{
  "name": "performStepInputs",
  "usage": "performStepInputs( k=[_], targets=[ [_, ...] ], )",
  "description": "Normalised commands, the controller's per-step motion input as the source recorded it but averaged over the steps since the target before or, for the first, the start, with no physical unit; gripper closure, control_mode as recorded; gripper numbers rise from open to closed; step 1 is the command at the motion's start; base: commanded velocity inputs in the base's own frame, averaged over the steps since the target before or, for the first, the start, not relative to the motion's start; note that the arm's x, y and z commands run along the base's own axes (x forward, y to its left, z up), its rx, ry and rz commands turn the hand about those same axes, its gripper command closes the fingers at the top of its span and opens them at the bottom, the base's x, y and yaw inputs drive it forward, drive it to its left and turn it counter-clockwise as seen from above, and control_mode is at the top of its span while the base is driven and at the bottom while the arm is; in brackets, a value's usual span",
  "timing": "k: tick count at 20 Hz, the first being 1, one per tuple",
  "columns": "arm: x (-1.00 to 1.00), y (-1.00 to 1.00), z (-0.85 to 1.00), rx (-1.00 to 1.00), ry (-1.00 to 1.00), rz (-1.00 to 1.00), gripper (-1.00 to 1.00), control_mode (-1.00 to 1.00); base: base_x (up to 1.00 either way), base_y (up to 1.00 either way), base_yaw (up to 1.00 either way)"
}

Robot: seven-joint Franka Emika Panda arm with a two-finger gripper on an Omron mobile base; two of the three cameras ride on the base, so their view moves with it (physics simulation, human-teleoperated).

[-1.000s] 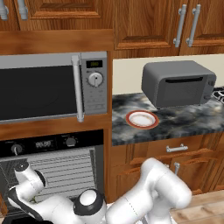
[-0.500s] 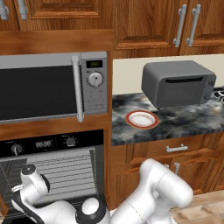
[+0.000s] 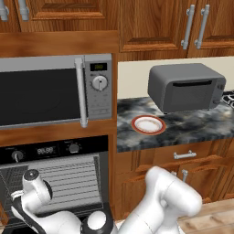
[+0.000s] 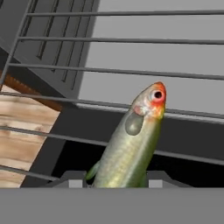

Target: Take the fish from the oven and place it on the plate on the counter.

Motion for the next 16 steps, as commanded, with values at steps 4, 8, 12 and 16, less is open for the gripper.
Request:
performStepInputs(
  k=[4, 8, 12, 16],
  targets=[
    [-0.04, -0.02, 1.00, 0.11, -0.02, 0.00, 1.00, -1.00, 0.00, 0.00, 0.00],
    [-0.52, -0.26, 0.98, 0.11, 0.01, -0.04, 1.00, -1.00, 0.00, 0.00, 0.00],
    [-0.99, -0.76, 0.65, 0.08, 0.00, -0.04, 1.00, -1.00, 0.00, 0.00, 0.00],
    [-1.00, -0.94, 0.38, 0.04, 0.00, 0.00, 1.00, -1.00, 0.00, 0.00, 0.00]
  ],
)
